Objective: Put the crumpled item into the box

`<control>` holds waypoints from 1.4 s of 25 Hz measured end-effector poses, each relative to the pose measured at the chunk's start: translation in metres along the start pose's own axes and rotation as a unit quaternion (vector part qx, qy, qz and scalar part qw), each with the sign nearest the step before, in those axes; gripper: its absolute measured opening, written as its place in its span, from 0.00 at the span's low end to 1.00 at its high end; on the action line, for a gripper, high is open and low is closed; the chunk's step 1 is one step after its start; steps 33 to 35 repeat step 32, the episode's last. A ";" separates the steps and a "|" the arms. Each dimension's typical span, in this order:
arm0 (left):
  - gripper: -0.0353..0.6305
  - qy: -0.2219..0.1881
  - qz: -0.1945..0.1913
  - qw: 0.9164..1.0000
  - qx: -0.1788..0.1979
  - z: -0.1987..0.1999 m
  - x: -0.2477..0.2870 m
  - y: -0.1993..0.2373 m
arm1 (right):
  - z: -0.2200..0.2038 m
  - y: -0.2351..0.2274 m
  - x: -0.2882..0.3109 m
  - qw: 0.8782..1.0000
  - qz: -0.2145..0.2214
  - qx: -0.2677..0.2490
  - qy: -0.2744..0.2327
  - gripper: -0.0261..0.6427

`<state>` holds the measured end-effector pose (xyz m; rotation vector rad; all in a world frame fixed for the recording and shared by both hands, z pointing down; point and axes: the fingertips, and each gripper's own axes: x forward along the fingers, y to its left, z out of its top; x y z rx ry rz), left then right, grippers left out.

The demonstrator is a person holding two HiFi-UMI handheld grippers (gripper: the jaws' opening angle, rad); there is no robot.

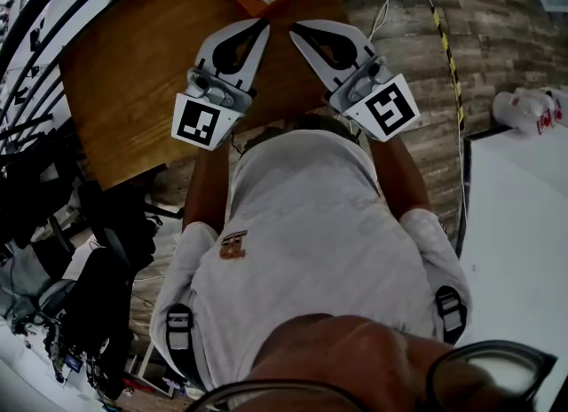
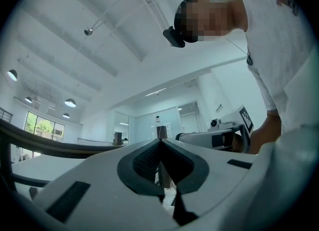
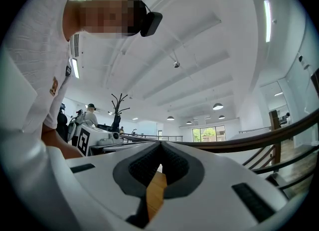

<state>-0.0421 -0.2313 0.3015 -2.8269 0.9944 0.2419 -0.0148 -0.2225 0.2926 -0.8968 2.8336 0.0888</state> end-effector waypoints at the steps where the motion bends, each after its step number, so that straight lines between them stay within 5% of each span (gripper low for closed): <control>1: 0.08 -0.001 -0.002 1.000 -0.001 0.000 -0.002 0.000 | -0.001 0.002 0.000 1.000 -0.002 0.000 0.000 0.09; 35: 0.08 -0.009 -0.032 0.999 -0.008 -0.001 -0.013 -0.011 | -0.009 0.015 -0.008 0.999 -0.032 -0.024 0.028 0.09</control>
